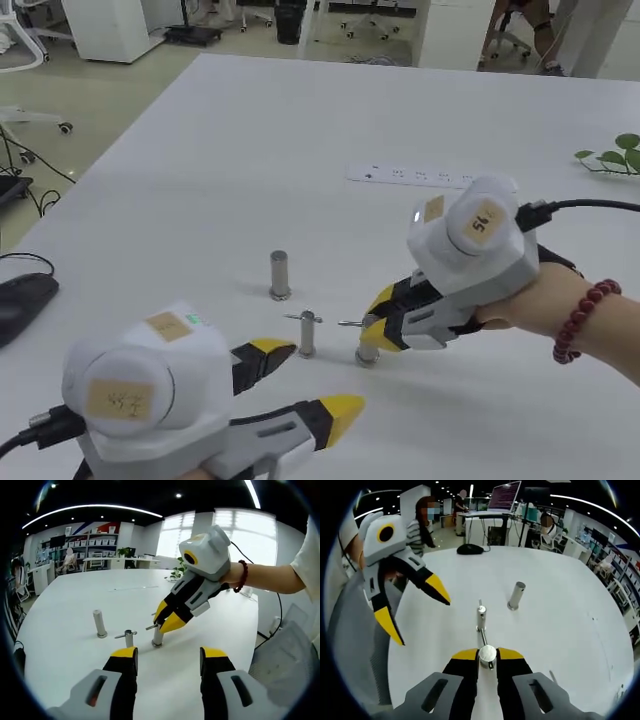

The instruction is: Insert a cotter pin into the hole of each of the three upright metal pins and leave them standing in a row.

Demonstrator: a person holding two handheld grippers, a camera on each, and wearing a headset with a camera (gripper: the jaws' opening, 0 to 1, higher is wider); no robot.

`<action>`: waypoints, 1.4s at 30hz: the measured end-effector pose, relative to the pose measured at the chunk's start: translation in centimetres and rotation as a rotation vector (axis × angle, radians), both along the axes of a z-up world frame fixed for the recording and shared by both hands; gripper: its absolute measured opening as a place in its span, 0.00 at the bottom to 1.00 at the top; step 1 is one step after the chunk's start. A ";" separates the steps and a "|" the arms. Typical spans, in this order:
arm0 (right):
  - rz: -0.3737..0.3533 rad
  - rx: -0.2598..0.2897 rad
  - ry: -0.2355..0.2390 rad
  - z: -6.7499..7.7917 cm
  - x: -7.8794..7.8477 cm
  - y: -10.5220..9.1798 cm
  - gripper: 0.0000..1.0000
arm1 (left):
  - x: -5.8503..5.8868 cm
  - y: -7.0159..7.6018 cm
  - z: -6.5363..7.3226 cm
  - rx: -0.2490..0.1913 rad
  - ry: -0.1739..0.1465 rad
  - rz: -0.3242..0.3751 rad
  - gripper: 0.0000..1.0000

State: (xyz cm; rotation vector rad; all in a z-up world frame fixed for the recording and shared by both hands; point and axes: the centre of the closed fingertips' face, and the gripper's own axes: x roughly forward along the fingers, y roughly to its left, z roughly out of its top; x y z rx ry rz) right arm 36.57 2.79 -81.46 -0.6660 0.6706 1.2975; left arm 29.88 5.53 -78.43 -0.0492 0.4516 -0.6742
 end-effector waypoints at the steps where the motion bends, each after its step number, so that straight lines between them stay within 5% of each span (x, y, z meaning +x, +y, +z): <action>1: -0.001 -0.002 0.000 0.0 0.0 0.0 0.13 | 0.0 0.1 0.0 0.000 -0.001 0.001 0.50; 17: -0.041 0.006 0.065 -0.4 0.5 -0.5 0.14 | 0.0 0.9 0.4 0.002 -0.010 0.025 0.53; 28: -0.016 0.006 0.069 -0.6 0.4 -0.4 0.15 | -0.3 1.1 0.2 0.023 -0.013 0.026 0.54; 35: -0.062 0.061 0.102 -0.1 0.4 0.1 0.25 | -0.4 1.3 0.4 0.030 -0.019 0.028 0.57; 42: -0.111 0.157 0.108 2.1 1.0 1.6 0.33 | -0.3 1.7 0.7 0.029 -0.026 0.038 0.61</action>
